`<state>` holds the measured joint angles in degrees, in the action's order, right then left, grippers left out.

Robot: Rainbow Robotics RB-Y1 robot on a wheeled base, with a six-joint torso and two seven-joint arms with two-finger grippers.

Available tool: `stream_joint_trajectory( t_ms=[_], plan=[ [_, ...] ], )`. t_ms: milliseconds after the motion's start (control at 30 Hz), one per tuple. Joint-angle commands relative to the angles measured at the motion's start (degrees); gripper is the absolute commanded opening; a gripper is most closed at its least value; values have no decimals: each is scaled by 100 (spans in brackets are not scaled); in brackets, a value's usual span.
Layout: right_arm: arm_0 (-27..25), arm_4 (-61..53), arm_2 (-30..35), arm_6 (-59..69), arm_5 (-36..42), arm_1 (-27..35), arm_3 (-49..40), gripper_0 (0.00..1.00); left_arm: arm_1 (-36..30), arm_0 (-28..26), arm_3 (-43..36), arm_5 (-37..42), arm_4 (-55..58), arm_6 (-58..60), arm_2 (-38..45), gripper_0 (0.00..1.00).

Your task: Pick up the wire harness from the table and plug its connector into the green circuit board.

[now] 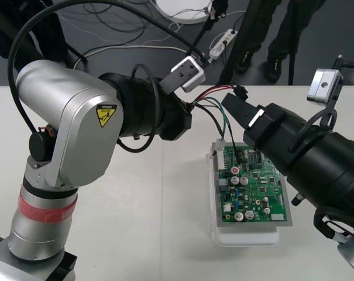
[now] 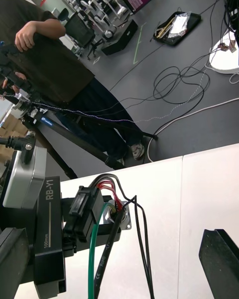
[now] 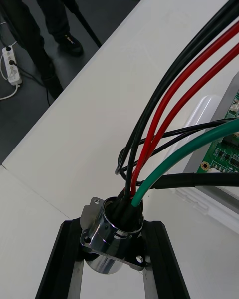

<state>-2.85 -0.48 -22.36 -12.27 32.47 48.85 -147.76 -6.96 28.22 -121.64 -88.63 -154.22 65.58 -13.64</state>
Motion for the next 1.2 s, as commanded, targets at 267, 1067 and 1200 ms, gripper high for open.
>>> stream_joint_trajectory(
  t_ms=[267,1067,1200],
  plan=[
    [444,101,250,260,23,-86,-224,100,169,272,-44,215,-29,306,-25,0],
    [444,198,21,102,23,-244,-224,100,160,263,-44,215,-20,263,-34,0],
    [426,198,-67,67,23,-235,-224,100,160,254,-44,215,-20,271,-34,0]
  ],
)
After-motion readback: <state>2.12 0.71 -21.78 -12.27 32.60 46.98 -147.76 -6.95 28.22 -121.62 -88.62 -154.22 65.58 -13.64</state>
